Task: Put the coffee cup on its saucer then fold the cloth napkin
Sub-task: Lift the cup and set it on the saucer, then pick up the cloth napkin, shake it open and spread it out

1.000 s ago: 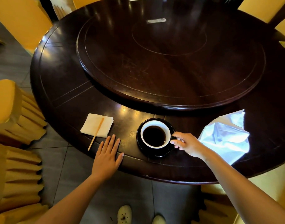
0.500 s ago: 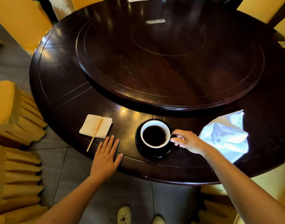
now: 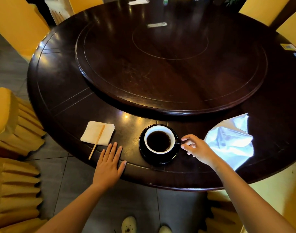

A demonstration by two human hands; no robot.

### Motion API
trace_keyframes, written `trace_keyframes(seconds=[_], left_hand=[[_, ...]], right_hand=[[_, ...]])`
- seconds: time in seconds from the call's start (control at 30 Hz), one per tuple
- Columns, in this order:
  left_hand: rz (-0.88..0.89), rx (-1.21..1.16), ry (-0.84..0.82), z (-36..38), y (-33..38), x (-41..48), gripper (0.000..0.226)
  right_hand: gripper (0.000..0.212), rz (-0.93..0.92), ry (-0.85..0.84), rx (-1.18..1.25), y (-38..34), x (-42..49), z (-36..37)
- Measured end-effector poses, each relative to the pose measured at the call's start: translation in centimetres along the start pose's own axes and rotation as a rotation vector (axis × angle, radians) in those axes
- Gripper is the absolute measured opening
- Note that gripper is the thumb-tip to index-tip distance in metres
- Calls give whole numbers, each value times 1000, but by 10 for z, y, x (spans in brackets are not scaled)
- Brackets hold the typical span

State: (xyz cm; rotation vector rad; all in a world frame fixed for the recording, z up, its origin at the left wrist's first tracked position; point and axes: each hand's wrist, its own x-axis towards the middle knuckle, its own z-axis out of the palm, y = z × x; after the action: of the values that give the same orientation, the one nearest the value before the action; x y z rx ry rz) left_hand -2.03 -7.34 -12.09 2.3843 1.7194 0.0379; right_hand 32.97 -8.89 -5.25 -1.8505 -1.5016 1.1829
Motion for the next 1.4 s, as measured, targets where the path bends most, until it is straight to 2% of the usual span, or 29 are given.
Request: trace_keyframes(seconds=[0.13, 0.27, 0.4, 0.47, 0.53, 0.67, 0.73, 0.8, 0.93, 1.0, 1.1, 1.2, 1.33, 1.4], left_hand=[[1, 4, -43, -4, 1, 1, 68], [14, 24, 19, -1, 6, 3, 75], [-63, -20, 3, -8, 26, 1, 61], [-76, -37, -22, -10, 42, -5, 59], [-67, -40, -38, -10, 58, -15, 60], [-9, 22, -105, -4, 96, -35, 60], [0, 8, -121, -6, 120, -43, 57], [36, 26, -156, -8, 145, -48, 56], [121, 116, -230, -19, 185, -49, 42], [156, 82, -250, -26, 204, -45, 37], [185, -123, -283, -31, 233, -32, 40], [149, -473, -399, -39, 263, -12, 47], [-130, -1131, -492, -67, 304, 11, 29], [-247, -1325, -502, -80, 316, 21, 30]], right_hand=[[16, 27, 188, -16, 9, -14, -8], [18, 52, 468, -30, 17, -35, -25], [26, 105, 818, -253, 26, -53, -44], [34, 194, 927, -346, 30, -61, -51], [43, 306, 882, -392, 36, -63, -56], [65, 439, 520, -433, 55, -62, -49], [68, 448, 415, -464, 67, -63, -39], [59, 430, 405, -577, 74, -67, -30], [17, 283, 503, -674, 78, -75, -21], [14, 250, 500, -678, 77, -78, -22], [20, 309, 524, -353, 62, -83, -36], [37, 303, 429, -74, 49, -86, -51], [31, 243, 225, 220, 27, -101, -70], [29, 177, 184, 233, 16, -110, -80]])
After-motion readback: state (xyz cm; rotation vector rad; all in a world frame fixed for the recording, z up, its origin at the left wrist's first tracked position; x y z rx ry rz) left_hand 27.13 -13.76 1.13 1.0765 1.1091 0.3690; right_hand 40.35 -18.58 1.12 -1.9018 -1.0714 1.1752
